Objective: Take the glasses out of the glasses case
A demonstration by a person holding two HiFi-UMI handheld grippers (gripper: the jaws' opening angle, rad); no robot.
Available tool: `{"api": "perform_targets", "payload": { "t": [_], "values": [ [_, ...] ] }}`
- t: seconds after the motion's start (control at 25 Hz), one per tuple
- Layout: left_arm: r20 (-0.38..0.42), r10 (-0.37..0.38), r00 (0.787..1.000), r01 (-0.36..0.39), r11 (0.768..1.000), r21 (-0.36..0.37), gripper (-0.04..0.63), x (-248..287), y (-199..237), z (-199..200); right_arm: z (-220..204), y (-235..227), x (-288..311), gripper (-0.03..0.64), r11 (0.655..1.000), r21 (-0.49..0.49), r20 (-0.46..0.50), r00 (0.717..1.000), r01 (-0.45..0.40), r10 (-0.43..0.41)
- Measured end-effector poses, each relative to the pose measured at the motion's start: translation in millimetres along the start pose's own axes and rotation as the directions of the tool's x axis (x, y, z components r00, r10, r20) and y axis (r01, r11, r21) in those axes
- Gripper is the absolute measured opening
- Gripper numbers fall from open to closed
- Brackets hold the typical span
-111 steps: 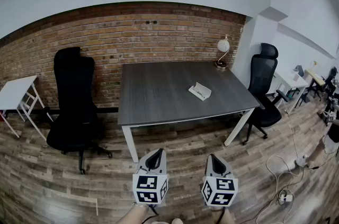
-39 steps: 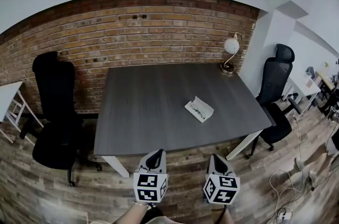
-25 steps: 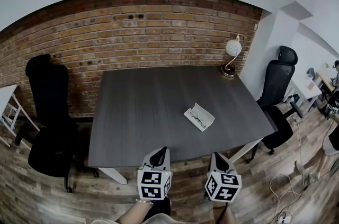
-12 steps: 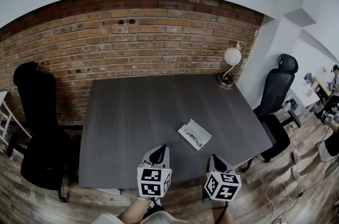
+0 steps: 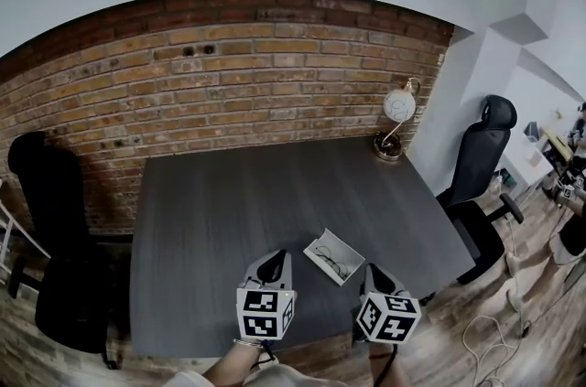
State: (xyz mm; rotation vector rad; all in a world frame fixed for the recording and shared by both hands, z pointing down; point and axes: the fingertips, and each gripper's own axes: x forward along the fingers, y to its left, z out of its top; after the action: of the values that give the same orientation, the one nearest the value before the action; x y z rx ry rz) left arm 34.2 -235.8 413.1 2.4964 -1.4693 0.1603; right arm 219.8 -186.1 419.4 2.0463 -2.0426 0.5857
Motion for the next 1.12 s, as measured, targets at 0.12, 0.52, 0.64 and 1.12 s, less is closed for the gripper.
{"api": "perform_targets", "payload": {
  "t": [0.12, 0.52, 0.64, 1.12],
  "values": [
    [-0.007, 0.004, 1.0, -0.004, 1.0, 0.003, 0.017, 13, 10, 3, 8, 2, 17, 0.032, 1.0, 0.002, -0.002, 1.0, -0.003, 0.003],
    [-0.054, 0.031, 0.998, -0.034, 0.998, -0.046, 0.017, 46, 28, -10, 14, 0, 51, 0.032, 1.0, -0.01, -0.043, 0.999, -0.015, 0.015],
    [-0.08, 0.045, 0.996, -0.05, 0.997, -0.055, 0.017, 52, 28, -20, 9, -8, 60, 0.032, 1.0, -0.01, -0.069, 0.997, -0.023, 0.022],
    [-0.161, 0.109, 0.981, -0.117, 0.992, -0.043, 0.017, 57, 31, -41, -3, -12, 85, 0.032, 0.992, -0.008, -0.145, 0.982, -0.125, 0.123]
  ]
}}
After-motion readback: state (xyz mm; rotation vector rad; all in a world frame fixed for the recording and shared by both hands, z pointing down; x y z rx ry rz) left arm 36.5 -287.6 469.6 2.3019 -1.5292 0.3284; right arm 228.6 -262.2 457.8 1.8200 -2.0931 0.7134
